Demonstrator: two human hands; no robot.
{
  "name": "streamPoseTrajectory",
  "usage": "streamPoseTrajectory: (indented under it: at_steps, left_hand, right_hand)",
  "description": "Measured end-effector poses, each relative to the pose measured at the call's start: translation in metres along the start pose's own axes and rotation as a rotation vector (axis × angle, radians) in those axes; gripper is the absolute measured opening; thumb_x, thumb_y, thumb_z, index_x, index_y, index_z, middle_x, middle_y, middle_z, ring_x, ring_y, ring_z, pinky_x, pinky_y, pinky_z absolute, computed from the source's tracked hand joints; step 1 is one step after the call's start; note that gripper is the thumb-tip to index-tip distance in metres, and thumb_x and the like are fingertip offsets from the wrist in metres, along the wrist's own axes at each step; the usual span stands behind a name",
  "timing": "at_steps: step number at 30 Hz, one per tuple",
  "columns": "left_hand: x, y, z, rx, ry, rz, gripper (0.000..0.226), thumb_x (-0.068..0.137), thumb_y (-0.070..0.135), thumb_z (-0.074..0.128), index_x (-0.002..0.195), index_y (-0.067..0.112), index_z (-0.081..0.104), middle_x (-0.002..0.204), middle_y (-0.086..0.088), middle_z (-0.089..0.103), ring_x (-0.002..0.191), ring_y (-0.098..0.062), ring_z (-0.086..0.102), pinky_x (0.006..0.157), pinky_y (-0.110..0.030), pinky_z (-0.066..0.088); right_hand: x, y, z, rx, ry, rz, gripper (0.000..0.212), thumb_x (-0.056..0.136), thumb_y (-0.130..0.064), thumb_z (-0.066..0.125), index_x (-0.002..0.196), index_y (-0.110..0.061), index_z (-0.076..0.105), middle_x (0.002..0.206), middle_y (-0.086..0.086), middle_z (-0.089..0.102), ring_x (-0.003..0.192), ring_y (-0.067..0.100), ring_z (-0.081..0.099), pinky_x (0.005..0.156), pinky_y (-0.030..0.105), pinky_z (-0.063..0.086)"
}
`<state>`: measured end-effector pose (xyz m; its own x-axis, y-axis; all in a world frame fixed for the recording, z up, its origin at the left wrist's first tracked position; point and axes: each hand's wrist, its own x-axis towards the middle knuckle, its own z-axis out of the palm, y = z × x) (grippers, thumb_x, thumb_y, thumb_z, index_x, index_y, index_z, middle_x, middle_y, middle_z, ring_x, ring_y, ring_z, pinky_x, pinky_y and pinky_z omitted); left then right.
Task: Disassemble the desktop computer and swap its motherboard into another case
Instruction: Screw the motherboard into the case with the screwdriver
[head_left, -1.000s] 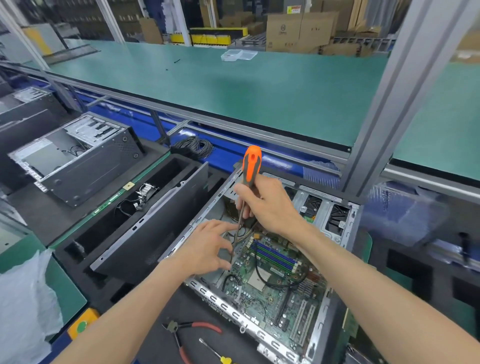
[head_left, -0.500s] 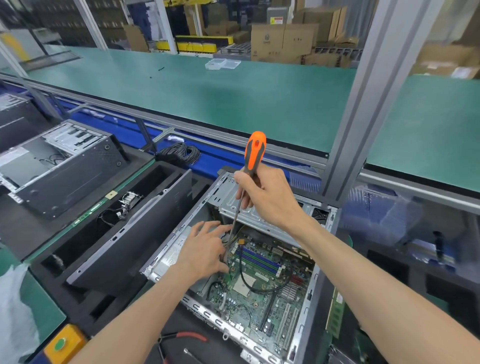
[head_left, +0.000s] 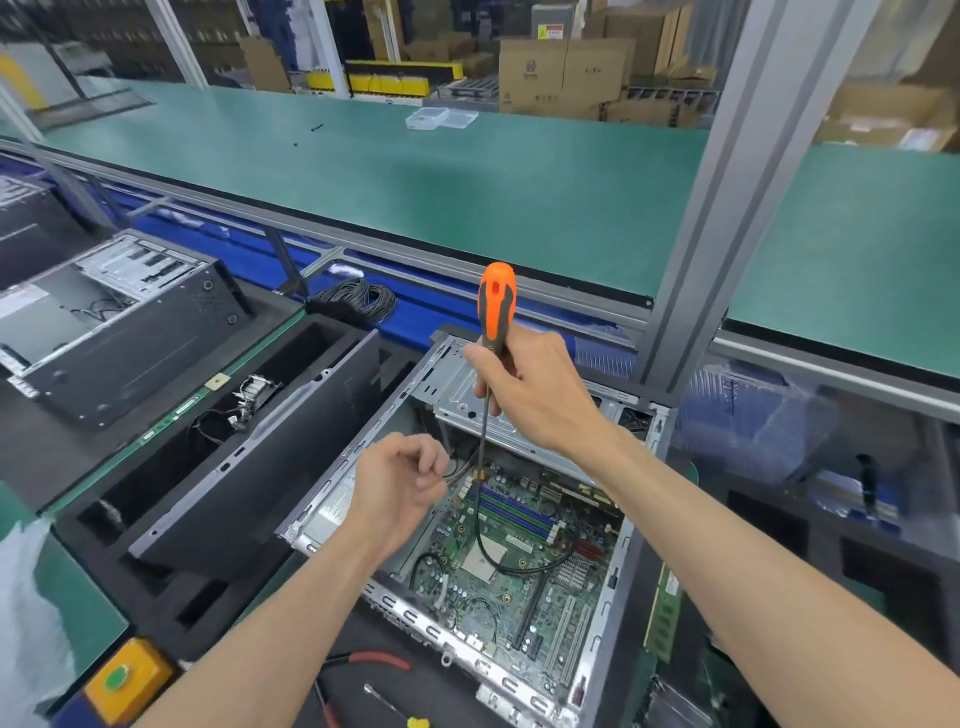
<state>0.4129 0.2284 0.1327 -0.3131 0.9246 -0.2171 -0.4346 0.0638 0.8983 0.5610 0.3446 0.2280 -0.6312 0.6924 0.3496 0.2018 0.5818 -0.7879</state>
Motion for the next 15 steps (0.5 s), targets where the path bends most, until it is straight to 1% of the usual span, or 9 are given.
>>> streamPoseTrajectory:
  at_steps: [1, 3, 5, 6, 7, 9, 12, 14, 15]
  left_hand:
    - [-0.002, -0.003, 0.002, -0.114, 0.008, -0.066, 0.025, 0.077, 0.013, 0.039, 0.052, 0.013, 0.038, 0.058, -0.004, 0.036, 0.049, -0.012, 0.023, 0.039, -0.020, 0.023]
    - [-0.003, -0.010, 0.005, -0.110, 0.037, -0.119, 0.024, 0.076, 0.015, 0.037, 0.051, 0.016, 0.035, 0.054, -0.001, 0.027, 0.046, -0.011, 0.018, 0.035, -0.020, 0.018]
    - [0.000, -0.018, 0.006, 0.144, 0.024, -0.061, 0.022, 0.076, 0.017, 0.047, 0.055, 0.016, 0.040, 0.051, 0.002, 0.025, 0.043, -0.013, 0.017, 0.036, -0.020, 0.019]
    - [0.000, -0.021, 0.007, 0.328, -0.007, -0.017, 0.016, 0.076, 0.016, 0.052, 0.061, 0.014, 0.048, 0.051, 0.004, 0.027, 0.043, -0.013, 0.017, 0.037, -0.020, 0.020]
    - [-0.001, -0.023, 0.008, 0.499, -0.055, 0.010, 0.007, 0.077, 0.015, 0.057, 0.071, 0.016, 0.061, 0.050, 0.005, 0.030, 0.043, -0.014, 0.019, 0.039, -0.020, 0.021]
    - [0.000, -0.028, 0.007, 0.759, -0.146, 0.032, 0.017, 0.081, 0.018, 0.068, 0.094, 0.027, 0.075, 0.048, 0.006, 0.034, 0.044, -0.015, 0.022, 0.045, -0.020, 0.022]
    - [-0.001, -0.032, 0.010, 0.916, -0.183, -0.015, 0.006, 0.086, 0.024, 0.076, 0.089, 0.026, 0.081, 0.044, 0.008, 0.040, 0.042, -0.013, 0.026, 0.046, -0.017, 0.027]
    - [-0.001, -0.034, 0.011, 0.949, -0.219, -0.066, 0.006, 0.085, 0.021, 0.077, 0.085, 0.017, 0.082, 0.044, 0.014, 0.052, 0.038, -0.006, 0.032, 0.045, -0.014, 0.029]
    - [-0.001, -0.035, 0.013, 0.974, -0.267, -0.094, 0.006, 0.084, 0.020, 0.078, 0.084, 0.016, 0.082, 0.049, 0.017, 0.060, 0.040, -0.005, 0.040, 0.048, -0.015, 0.035]
  right_hand:
    - [-0.001, 0.001, 0.001, -0.007, -0.002, 0.000, 0.032, 0.102, -0.035, 0.050, 0.084, -0.009, 0.056, 0.065, 0.001, 0.067, 0.054, 0.012, 0.064, 0.064, 0.047, 0.054]
    - [-0.003, 0.002, 0.002, -0.019, -0.010, 0.000, 0.034, 0.101, -0.035, 0.050, 0.083, -0.007, 0.056, 0.065, 0.001, 0.067, 0.054, 0.018, 0.063, 0.063, 0.047, 0.054]
    - [-0.005, 0.003, 0.004, -0.028, -0.022, -0.005, 0.038, 0.101, -0.037, 0.049, 0.084, -0.004, 0.055, 0.065, 0.004, 0.066, 0.056, 0.024, 0.062, 0.063, 0.048, 0.053]
    - [-0.006, 0.003, 0.004, -0.033, -0.029, -0.011, 0.039, 0.101, -0.037, 0.049, 0.084, -0.002, 0.055, 0.065, 0.007, 0.066, 0.056, 0.027, 0.061, 0.063, 0.049, 0.052]
    - [-0.007, 0.003, 0.004, -0.038, -0.035, -0.018, 0.041, 0.101, -0.038, 0.048, 0.084, -0.002, 0.055, 0.066, 0.011, 0.066, 0.057, 0.030, 0.061, 0.063, 0.049, 0.052]
    - [-0.010, 0.003, 0.005, -0.043, -0.044, -0.026, 0.043, 0.100, -0.040, 0.048, 0.084, -0.001, 0.054, 0.068, 0.017, 0.065, 0.058, 0.033, 0.060, 0.062, 0.049, 0.051]
    - [-0.015, 0.005, 0.004, -0.062, -0.050, -0.039, 0.041, 0.100, -0.040, 0.051, 0.083, -0.002, 0.054, 0.068, 0.017, 0.064, 0.059, 0.031, 0.059, 0.063, 0.048, 0.049]
    - [-0.018, 0.008, 0.002, -0.128, -0.017, -0.069, 0.033, 0.096, -0.036, 0.059, 0.082, -0.007, 0.052, 0.065, 0.010, 0.059, 0.058, 0.026, 0.052, 0.063, 0.047, 0.046]
    - [-0.018, 0.009, -0.001, -0.164, 0.005, -0.083, 0.030, 0.093, -0.035, 0.063, 0.084, -0.009, 0.051, 0.063, 0.006, 0.055, 0.057, 0.023, 0.048, 0.062, 0.046, 0.045]
